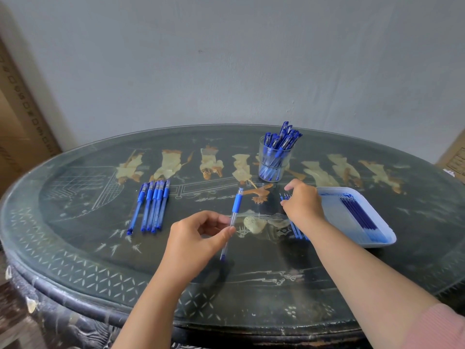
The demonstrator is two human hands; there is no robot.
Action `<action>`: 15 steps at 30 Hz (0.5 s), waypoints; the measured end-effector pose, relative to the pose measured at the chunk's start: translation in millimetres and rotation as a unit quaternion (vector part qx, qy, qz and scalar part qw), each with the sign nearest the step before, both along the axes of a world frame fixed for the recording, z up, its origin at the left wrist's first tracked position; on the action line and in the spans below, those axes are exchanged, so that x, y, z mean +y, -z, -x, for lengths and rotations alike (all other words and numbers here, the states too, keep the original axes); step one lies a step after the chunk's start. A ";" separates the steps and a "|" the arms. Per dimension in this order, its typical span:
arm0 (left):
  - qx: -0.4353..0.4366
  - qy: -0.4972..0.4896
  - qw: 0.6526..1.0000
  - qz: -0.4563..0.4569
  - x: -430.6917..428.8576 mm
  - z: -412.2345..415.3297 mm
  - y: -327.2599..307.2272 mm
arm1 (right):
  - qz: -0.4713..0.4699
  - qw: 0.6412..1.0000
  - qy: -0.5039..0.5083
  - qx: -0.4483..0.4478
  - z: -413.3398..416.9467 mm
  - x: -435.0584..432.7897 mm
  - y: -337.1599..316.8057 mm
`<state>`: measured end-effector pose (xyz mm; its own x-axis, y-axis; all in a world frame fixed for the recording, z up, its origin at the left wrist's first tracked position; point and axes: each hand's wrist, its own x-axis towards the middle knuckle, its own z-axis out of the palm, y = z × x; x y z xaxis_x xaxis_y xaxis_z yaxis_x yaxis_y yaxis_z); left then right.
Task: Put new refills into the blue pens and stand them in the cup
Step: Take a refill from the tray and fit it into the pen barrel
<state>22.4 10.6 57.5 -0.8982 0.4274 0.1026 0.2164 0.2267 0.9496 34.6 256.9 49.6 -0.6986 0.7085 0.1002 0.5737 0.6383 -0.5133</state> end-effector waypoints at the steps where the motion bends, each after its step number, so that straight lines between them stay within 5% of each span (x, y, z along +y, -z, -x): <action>1: 0.000 0.000 1.000 0.001 0.1 0.0 -0.2 | 0.001 1.000 -0.001 -0.002 0.2 -0.1 0.1; 15: 0.005 0.000 1.000 -0.001 -0.5 0.8 0.5 | -0.008 1.000 0.005 -0.009 -1.4 1.5 4.3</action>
<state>21.5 10.1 57.0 -0.8970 0.4276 0.1122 0.2253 0.2239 0.9482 36.0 258.5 45.3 -0.6932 0.7140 0.0984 0.5891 0.6400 -0.4933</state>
